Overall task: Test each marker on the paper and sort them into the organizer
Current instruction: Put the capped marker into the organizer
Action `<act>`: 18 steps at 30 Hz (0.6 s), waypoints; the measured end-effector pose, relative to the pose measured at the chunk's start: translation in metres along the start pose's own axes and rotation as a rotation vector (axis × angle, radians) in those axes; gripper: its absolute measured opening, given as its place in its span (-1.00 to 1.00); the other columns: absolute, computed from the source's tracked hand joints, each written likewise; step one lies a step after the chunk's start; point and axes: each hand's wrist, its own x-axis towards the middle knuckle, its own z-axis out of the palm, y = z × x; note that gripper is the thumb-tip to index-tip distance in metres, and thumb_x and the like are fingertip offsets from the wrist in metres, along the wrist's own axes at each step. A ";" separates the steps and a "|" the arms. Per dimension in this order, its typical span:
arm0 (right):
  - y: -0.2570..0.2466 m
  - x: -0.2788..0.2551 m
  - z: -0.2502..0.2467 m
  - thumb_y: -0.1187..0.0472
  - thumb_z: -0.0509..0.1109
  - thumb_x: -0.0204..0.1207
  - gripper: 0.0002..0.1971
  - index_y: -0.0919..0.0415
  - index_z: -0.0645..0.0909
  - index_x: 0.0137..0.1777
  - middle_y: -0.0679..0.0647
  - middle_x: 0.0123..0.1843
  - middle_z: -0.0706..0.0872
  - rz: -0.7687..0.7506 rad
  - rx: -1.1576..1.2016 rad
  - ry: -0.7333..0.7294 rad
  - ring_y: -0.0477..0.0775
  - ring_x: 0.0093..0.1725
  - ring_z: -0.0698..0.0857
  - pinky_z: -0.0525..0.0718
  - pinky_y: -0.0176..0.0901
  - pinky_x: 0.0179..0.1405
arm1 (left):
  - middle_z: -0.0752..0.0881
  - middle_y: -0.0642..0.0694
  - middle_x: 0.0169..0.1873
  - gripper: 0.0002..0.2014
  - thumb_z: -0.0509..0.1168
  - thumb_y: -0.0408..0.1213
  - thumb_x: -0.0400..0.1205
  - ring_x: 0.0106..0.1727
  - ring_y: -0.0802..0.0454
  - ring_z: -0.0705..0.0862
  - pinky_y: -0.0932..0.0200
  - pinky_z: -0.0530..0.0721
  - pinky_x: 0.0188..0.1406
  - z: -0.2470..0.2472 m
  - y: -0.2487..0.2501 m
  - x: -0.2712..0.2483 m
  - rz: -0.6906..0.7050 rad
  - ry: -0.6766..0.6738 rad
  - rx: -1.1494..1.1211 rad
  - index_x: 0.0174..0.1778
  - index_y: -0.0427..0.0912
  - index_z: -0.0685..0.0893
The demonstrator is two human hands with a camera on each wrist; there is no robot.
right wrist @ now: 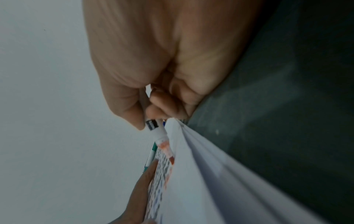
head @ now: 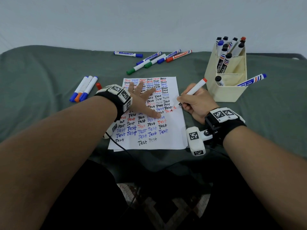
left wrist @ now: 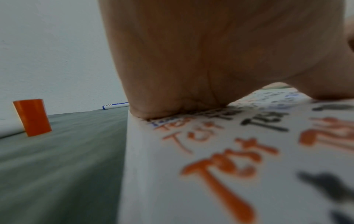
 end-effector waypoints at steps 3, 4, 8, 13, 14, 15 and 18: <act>0.000 0.000 0.000 0.54 0.48 0.41 -0.61 0.05 0.52 -0.42 0.11 -0.49 0.51 -0.004 -0.008 0.014 0.03 -0.50 0.42 0.38 -0.22 -0.56 | -0.54 -0.01 0.67 0.38 0.06 0.87 -0.08 0.68 -0.33 -0.49 -0.57 -0.20 0.61 0.000 0.000 0.000 0.001 0.004 0.013 0.60 0.48 -0.45; 0.000 0.000 -0.001 0.54 0.47 0.41 -0.61 0.05 0.52 -0.43 0.11 -0.49 0.49 -0.003 -0.005 0.017 0.04 -0.50 0.40 0.35 -0.22 -0.55 | -0.54 -0.01 0.67 0.38 0.06 0.87 -0.07 0.68 -0.33 -0.49 -0.57 -0.20 0.61 0.000 0.000 0.000 0.000 0.005 0.016 0.60 0.48 -0.45; 0.000 0.000 -0.003 0.54 0.44 0.51 -0.67 0.14 0.48 -0.30 0.07 -0.50 0.52 0.005 0.071 0.026 -0.01 -0.52 0.45 0.40 -0.27 -0.59 | -0.55 0.01 0.67 0.39 0.05 0.88 -0.11 0.68 -0.32 -0.49 -0.58 -0.20 0.61 0.001 -0.001 0.003 -0.003 0.006 0.024 0.58 0.50 -0.45; 0.000 -0.002 -0.004 0.50 0.49 0.54 -0.72 0.16 0.57 -0.28 0.14 -0.39 0.63 0.010 0.227 -0.015 0.01 -0.45 0.57 0.56 -0.28 -0.51 | -0.53 0.03 0.68 0.39 0.04 0.90 -0.14 0.69 -0.31 -0.47 -0.57 -0.20 0.61 0.003 -0.003 0.006 -0.001 0.017 0.018 0.56 0.53 -0.46; 0.000 -0.002 -0.004 0.49 0.51 0.53 -0.72 0.15 0.60 -0.29 0.14 -0.38 0.65 0.012 0.251 -0.027 0.02 -0.43 0.58 0.58 -0.28 -0.48 | -0.52 0.03 0.68 0.38 0.04 0.90 -0.12 0.69 -0.31 -0.47 -0.57 -0.20 0.61 0.003 -0.004 0.007 0.002 0.018 0.018 0.56 0.53 -0.45; 0.000 -0.002 -0.004 0.47 0.52 0.52 -0.73 0.14 0.62 -0.29 0.13 -0.37 0.65 0.011 0.266 -0.039 0.02 -0.41 0.57 0.59 -0.29 -0.47 | -0.51 0.03 0.68 0.36 0.03 0.89 -0.10 0.70 -0.31 -0.46 -0.57 -0.20 0.61 0.002 -0.004 0.007 0.006 0.019 0.015 0.58 0.52 -0.43; 0.000 -0.003 -0.004 0.42 0.56 0.44 -0.80 0.14 0.66 -0.27 0.14 -0.39 0.59 -0.009 0.274 -0.066 0.01 -0.44 0.48 0.47 -0.27 -0.51 | -0.35 -0.02 0.75 0.20 -0.04 0.84 0.12 0.74 -0.30 -0.33 -0.53 -0.15 0.64 -0.005 -0.006 0.007 0.038 0.045 -0.019 0.67 0.47 -0.26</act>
